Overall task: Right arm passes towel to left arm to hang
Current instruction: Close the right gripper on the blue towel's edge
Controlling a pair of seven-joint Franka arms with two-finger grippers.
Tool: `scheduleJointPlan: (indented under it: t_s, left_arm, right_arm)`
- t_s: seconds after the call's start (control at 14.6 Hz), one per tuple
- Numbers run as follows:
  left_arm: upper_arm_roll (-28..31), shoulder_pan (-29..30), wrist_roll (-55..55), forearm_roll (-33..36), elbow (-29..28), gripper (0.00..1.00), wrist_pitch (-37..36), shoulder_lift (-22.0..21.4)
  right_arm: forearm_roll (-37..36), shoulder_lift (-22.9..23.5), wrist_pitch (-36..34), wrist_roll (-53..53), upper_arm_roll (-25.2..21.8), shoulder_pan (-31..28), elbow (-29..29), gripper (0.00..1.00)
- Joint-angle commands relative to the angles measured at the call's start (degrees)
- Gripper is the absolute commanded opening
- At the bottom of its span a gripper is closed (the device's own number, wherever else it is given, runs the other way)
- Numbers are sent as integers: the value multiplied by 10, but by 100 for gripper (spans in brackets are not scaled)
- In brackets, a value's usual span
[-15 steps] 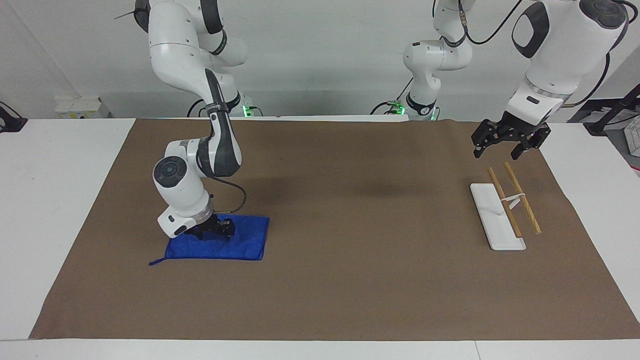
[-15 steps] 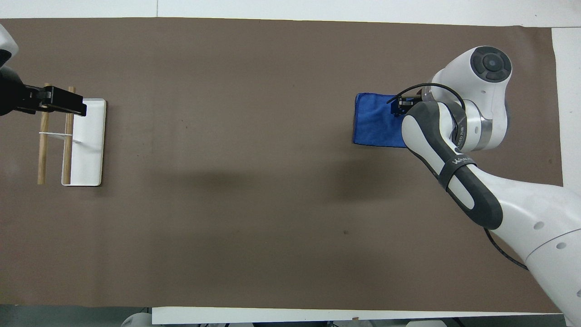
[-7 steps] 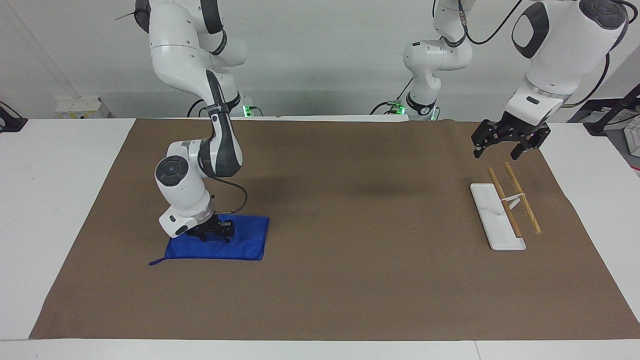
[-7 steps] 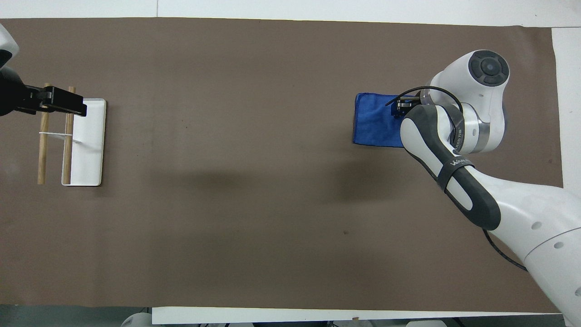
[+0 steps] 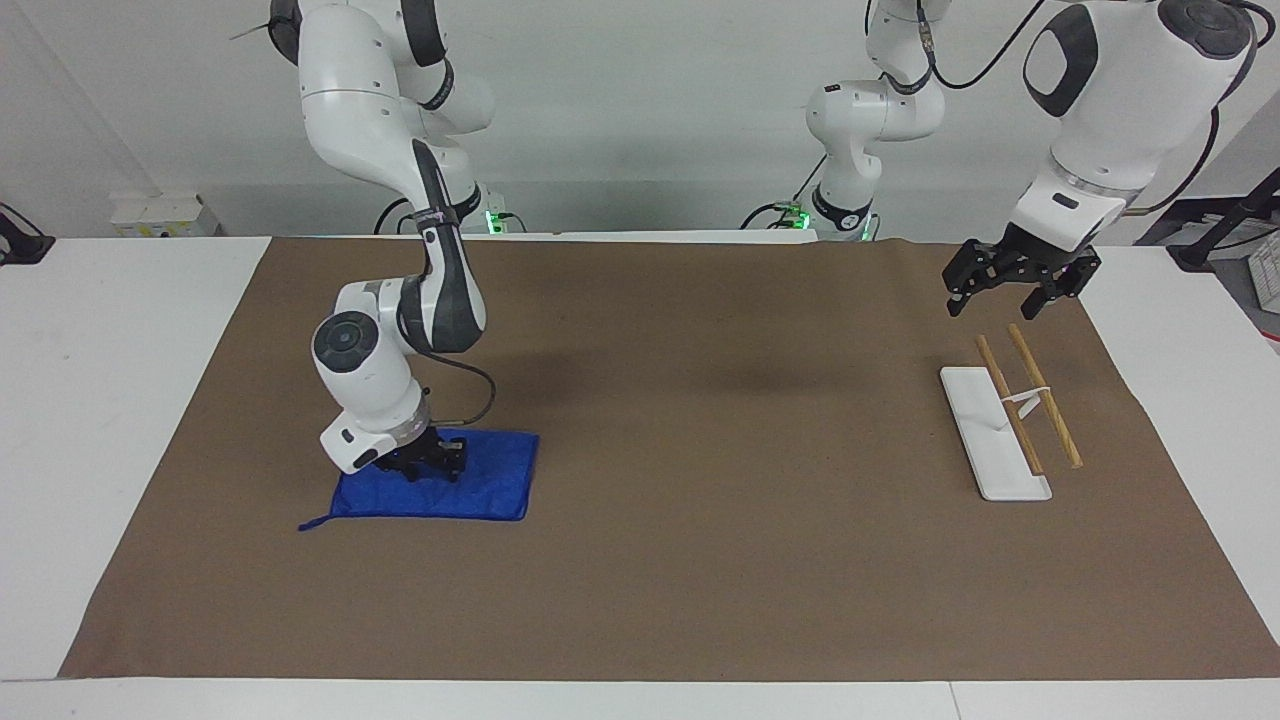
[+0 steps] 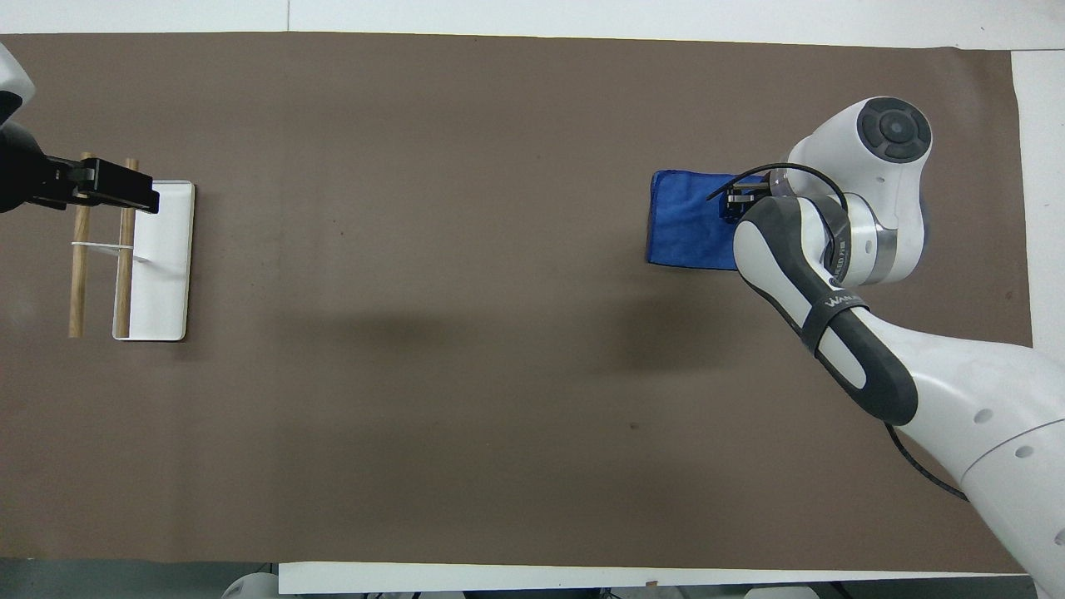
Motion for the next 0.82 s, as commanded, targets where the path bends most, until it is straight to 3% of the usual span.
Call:
scheduleJointPlan:
  t_s: [0.0, 0.07, 0.27, 0.75]
  left_arm:
    - [1, -1, 3, 7, -18, 99, 9, -14]
    - [1, -1, 3, 7, -18, 99, 9, -14]
    - [1, -1, 1, 7, -18, 99, 9, -14]
    - [-1, -2, -3, 7, -8, 99, 22, -9]
  right_arm:
    - [14, -15, 8, -18, 3, -2, -25, 11]
    - [14, -15, 8, -18, 3, -1, -25, 1]
    - [14, -15, -15, -23, 4, -2, -14, 0]
    - [83, -11, -224, -18, 8, -3, 144, 0]
